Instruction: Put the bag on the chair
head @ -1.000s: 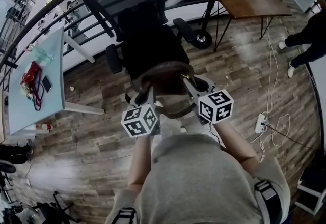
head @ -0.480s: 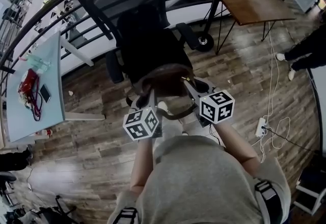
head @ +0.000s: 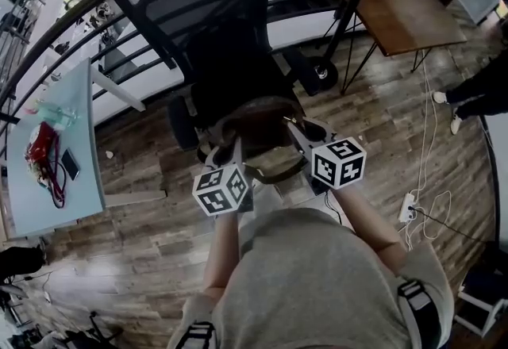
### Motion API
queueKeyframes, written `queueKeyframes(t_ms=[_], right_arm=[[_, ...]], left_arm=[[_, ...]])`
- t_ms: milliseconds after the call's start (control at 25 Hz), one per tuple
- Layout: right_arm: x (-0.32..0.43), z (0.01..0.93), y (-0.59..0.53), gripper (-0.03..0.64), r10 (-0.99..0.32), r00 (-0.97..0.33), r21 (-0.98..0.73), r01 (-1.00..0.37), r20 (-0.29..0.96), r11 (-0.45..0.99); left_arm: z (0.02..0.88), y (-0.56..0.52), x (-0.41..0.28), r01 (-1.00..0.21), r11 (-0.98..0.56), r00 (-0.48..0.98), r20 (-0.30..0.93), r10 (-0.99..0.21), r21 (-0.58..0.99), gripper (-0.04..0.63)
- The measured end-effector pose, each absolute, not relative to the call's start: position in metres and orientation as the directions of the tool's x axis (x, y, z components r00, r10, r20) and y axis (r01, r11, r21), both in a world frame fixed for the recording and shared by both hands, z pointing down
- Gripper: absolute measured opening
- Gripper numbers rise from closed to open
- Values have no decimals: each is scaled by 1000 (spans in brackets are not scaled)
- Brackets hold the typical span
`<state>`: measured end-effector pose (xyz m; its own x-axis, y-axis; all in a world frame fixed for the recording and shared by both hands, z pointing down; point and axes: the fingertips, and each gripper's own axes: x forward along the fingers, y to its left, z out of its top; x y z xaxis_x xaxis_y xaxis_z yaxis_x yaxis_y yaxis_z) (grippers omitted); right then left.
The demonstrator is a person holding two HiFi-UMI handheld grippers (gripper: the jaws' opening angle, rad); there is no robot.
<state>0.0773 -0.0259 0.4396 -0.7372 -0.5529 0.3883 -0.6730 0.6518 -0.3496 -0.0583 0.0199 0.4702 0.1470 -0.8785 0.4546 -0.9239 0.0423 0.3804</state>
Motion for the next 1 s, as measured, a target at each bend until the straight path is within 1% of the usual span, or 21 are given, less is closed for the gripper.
queueKeyframes(t_ms=[480,1000], right_arm=[[30,429,-88,61,-576,-720,-332,-691,387,642],[11,440,-128,61,-608,-691,-330,-722,391,608]], left_arm=[[461,-43,-106,-928,19,162,448,-879,371,54],[471,-92,-128,-931,-26,201,451,-869,363,54]])
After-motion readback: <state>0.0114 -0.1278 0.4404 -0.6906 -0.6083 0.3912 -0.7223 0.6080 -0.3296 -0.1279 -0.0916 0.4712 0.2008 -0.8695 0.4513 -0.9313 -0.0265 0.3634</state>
